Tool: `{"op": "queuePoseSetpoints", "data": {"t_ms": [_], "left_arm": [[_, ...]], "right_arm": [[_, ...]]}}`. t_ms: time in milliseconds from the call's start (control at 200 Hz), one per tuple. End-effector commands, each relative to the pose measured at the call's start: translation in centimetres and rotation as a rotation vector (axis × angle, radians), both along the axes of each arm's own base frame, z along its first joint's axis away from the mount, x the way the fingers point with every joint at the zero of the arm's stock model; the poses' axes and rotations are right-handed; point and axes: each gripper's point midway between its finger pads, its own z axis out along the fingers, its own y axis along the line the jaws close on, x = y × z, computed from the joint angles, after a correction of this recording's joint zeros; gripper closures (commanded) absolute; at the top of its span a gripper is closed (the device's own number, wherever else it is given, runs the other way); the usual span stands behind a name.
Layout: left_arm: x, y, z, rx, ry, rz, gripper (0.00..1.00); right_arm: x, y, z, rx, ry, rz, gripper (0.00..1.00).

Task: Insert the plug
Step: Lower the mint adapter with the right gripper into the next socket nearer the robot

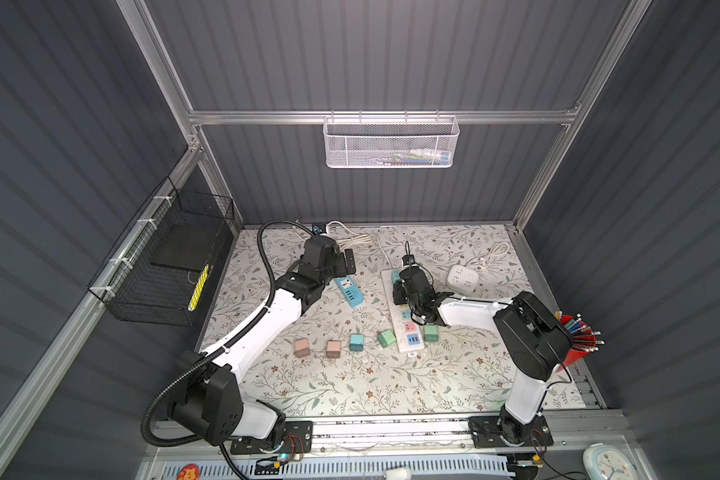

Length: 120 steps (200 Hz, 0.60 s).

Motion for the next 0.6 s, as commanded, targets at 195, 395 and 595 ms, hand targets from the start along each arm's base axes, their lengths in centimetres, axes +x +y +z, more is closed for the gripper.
{"op": "queuePoseSetpoints", "data": {"t_ms": [195, 395, 595], "left_arm": [[-0.5, 0.5, 0.9, -0.010, -0.025, 0.012, 0.00], [-0.6, 0.5, 0.9, -0.019, -0.026, 0.011, 0.00], [-0.6, 0.3, 0.7, -0.024, -0.019, 0.005, 0.00]], "right_arm": [[-3.8, -2.7, -7.7, -0.216, 0.198, -0.033, 0.98], [-5.1, -3.7, -9.7, -0.241, 0.268, -0.061, 0.97], [-4.4, -3.1, -7.1, -0.234, 0.254, -0.060, 0.78]]}}
